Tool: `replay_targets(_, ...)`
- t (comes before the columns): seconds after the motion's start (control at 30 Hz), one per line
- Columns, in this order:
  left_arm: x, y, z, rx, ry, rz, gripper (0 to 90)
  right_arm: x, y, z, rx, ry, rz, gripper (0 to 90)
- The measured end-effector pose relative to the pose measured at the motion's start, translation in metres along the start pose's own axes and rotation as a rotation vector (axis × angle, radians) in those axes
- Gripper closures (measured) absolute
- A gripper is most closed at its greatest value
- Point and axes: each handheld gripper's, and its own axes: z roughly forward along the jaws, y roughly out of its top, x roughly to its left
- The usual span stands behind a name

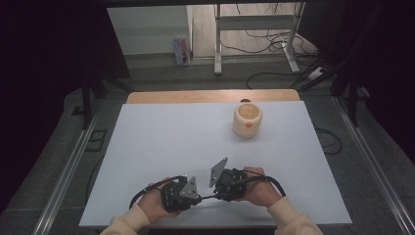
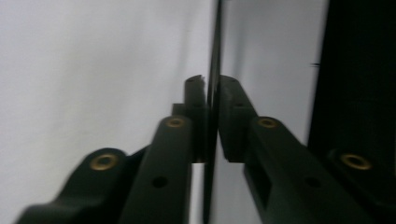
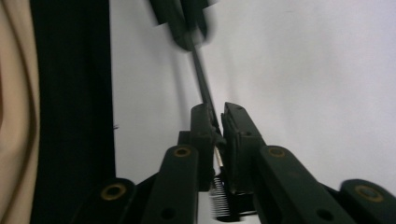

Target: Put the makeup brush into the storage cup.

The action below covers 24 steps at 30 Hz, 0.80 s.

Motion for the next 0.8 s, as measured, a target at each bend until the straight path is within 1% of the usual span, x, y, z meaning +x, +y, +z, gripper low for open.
replay_targets(0.03, 0.001, 0.000, -0.001, -0.007, -0.007, 0.002, 85.4, 0.000, -0.001, 0.000, -0.009, 0.002, 0.007, 81.0)
replay_targets(0.1, 0.002, -0.001, -0.004, -0.022, -0.008, -0.008, 85.4, -0.001, -0.001, -0.002, -0.012, -0.015, 0.011, 75.3)
replay_targets(0.13, 0.003, -0.002, -0.004, -0.027, -0.006, -0.012, 85.4, -0.002, -0.002, -0.002, -0.024, -0.020, 0.020, 71.0)
replay_targets(0.17, 0.004, -0.003, -0.006, -0.031, -0.003, -0.017, 85.4, -0.002, -0.002, -0.003, -0.030, -0.026, 0.024, 68.8)
replay_targets(0.27, 0.006, -0.004, -0.007, -0.039, 0.011, -0.037, 85.5, -0.004, -0.003, -0.007, -0.064, -0.057, 0.049, 57.2)
replay_targets(0.33, 0.007, -0.006, -0.009, -0.042, 0.016, -0.049, 85.5, -0.005, -0.004, -0.011, -0.098, -0.076, 0.087, 50.8)
replay_targets(0.37, 0.009, -0.007, -0.009, -0.045, 0.014, -0.066, 85.5, -0.006, -0.005, -0.012, -0.113, -0.077, 0.098, 48.9)
replay_targets(0.4, 0.009, -0.007, -0.009, -0.046, 0.013, -0.078, 85.4, -0.007, -0.006, -0.015, -0.137, -0.090, 0.121, 46.1)
replay_targets(0.43, 0.010, -0.008, -0.009, -0.049, 0.015, -0.091, 85.4, -0.008, -0.007, -0.018, -0.146, -0.098, 0.132, 43.4)
replay_targets(0.5, 0.012, -0.010, -0.010, -0.044, 0.022, -0.100, 85.5, -0.009, -0.010, -0.022, -0.187, -0.099, 0.157, 37.7)
replay_targets(0.53, 0.012, -0.011, -0.011, -0.051, 0.026, -0.116, 85.4, -0.010, -0.012, -0.024, -0.206, -0.096, 0.161, 36.0)
replay_targets(0.57, 0.013, -0.012, -0.012, -0.058, 0.032, -0.130, 85.5, -0.010, -0.014, -0.026, -0.235, -0.099, 0.182, 34.5)
replay_targets(0.7, 0.016, -0.015, -0.015, -0.066, 0.046, -0.163, 85.5, -0.014, -0.022, -0.033, -0.307, -0.127, 0.251, 30.2)
replay_targets(0.73, 0.016, -0.015, -0.015, -0.069, 0.050, -0.170, 85.4, -0.015, -0.025, -0.035, -0.334, -0.135, 0.273, 29.3)
replay_targets(0.8, 0.017, -0.017, -0.017, -0.073, 0.057, -0.179, 85.4, -0.016, -0.029, -0.037, -0.362, -0.144, 0.295, 28.2)
